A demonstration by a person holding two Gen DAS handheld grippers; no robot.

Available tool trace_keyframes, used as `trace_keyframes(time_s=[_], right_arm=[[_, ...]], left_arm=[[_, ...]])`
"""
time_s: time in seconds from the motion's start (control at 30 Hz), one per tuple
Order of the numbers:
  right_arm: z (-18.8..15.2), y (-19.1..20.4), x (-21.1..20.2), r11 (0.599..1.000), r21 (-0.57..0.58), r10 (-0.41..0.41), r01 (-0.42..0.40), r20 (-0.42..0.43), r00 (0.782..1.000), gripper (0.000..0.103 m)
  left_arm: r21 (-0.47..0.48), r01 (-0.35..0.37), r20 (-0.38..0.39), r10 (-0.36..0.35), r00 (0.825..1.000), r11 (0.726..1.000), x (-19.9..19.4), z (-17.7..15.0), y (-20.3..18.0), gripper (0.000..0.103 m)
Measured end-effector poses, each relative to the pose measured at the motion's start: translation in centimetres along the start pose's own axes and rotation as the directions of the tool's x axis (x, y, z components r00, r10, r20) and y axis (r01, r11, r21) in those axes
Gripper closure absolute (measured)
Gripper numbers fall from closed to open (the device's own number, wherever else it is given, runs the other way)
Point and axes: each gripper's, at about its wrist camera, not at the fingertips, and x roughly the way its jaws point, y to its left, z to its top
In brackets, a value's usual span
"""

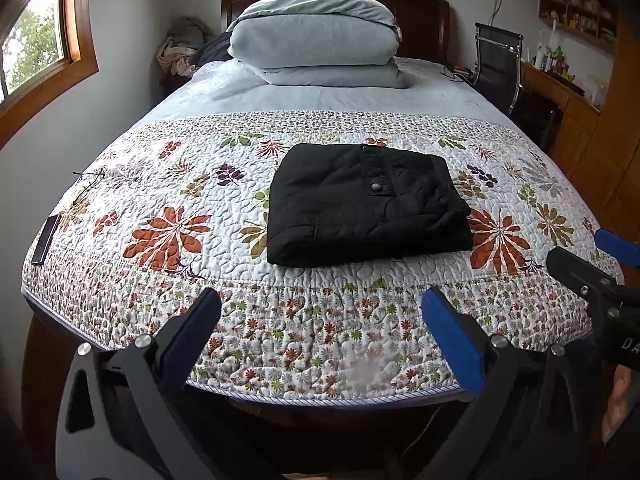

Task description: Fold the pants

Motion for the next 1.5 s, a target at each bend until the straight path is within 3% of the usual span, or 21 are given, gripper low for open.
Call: trace_keyframes(time_s=[1.5], right_arm=[[0.01,0.31,0.66,1.000,-0.012,0.009,-0.009,0.006,1.000,0.004]], left_arm=[[0.014,-0.010,0.001,0.010,1.000,1.000,-0.06,0.06,-0.08,0.003]])
